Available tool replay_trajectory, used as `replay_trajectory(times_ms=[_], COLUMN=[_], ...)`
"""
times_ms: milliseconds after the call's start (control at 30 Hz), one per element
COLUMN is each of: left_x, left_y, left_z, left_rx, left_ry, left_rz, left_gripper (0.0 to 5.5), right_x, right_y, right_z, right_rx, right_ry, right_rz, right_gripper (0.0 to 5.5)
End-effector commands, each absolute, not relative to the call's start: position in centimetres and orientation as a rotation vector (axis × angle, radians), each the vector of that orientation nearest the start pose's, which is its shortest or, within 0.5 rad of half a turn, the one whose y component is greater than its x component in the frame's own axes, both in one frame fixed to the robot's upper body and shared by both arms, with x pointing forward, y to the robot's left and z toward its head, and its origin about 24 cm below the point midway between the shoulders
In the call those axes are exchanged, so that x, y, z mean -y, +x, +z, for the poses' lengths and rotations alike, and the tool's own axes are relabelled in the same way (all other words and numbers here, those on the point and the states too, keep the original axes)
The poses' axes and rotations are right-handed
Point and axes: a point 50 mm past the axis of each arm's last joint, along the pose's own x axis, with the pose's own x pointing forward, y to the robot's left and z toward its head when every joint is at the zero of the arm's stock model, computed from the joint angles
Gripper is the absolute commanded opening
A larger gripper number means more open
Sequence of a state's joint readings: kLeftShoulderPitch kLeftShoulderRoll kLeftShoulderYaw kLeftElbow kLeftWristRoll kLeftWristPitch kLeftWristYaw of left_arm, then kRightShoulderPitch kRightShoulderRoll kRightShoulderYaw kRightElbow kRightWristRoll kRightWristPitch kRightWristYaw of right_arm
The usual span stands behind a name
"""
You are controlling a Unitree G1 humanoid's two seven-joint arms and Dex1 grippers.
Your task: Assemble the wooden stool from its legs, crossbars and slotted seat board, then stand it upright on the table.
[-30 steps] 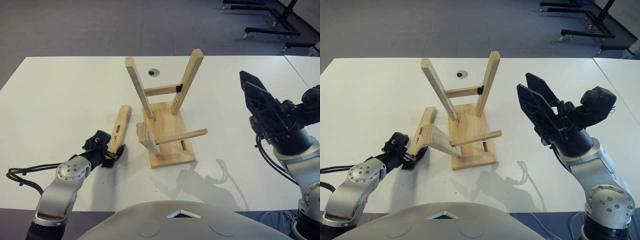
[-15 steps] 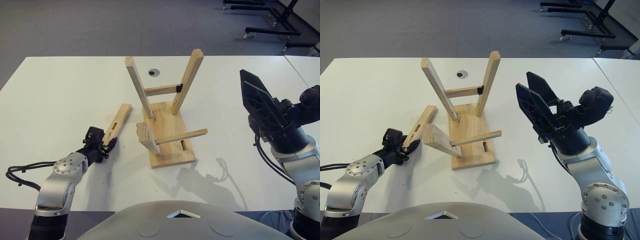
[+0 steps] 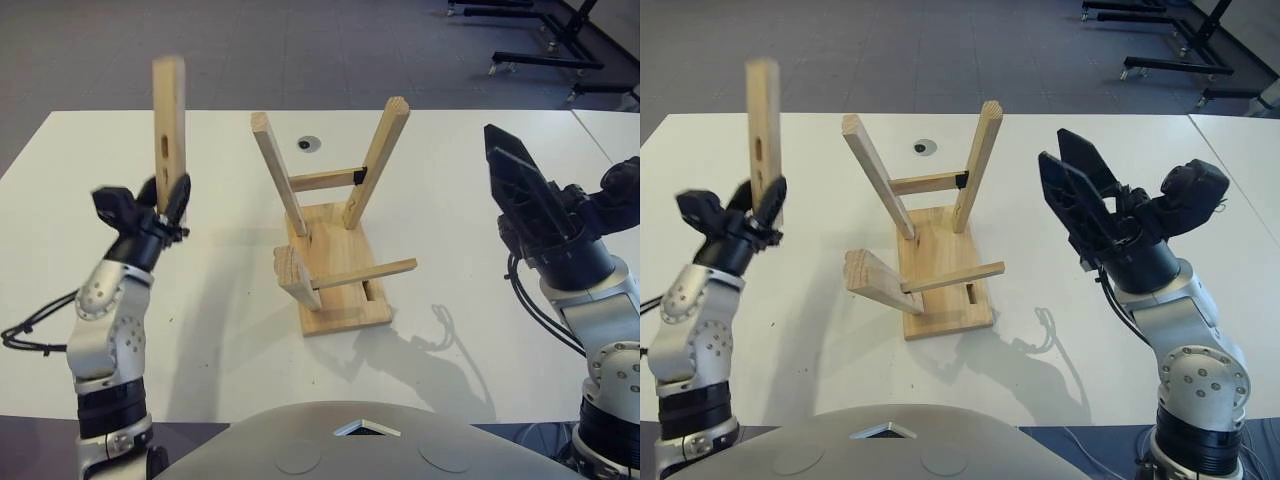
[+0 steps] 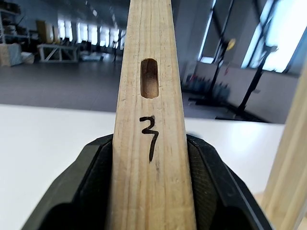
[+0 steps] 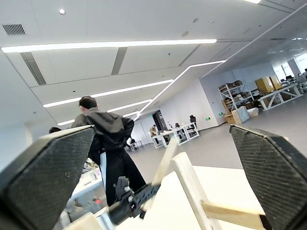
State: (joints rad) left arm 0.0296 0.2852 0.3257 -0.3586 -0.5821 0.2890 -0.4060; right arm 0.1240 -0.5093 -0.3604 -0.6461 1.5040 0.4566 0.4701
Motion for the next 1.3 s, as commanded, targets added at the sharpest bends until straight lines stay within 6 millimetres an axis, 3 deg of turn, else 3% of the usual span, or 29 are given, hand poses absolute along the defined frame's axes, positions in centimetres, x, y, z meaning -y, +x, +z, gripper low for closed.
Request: replay_trajectory(times_ms=[33,133,267,633,900,1267,1300], left_x=[-20.6,-18.4,-17.1,-15.7,-14.6,-14.0,-14.0], left_y=[23.1,21.1,19.5,18.8,18.5,18.6,18.7], left_z=[17.4,19.5,19.5,19.1,18.3,17.6,17.6], left_rx=[0.350,0.329,0.192,0.106,0.060,0.069,0.073], left_ry=[-0.285,-0.412,-0.443,-0.452,-0.456,-0.459,-0.458], left_rz=[-0.641,-1.080,-1.327,-1.491,-1.585,-1.579,-1.577], left_gripper=[2.05,2.05,2.05,2.05,2.05,2.05,2.05], right_x=[20.2,19.4,17.9,12.1,11.0,9.5,9.5], right_y=[19.0,19.2,19.5,20.1,20.5,20.0,19.9], right_z=[20.3,21.4,21.8,22.1,22.1,21.1,21.0], right_rx=[0.335,0.357,0.318,0.218,0.212,0.155,0.147], right_ry=[0.739,0.787,0.806,0.753,0.757,0.773,0.770], right_rz=[0.914,1.030,1.154,1.471,1.493,1.521,1.524], right_gripper=[5.15,5.15,5.15,5.15,5.15,5.15,4.96])
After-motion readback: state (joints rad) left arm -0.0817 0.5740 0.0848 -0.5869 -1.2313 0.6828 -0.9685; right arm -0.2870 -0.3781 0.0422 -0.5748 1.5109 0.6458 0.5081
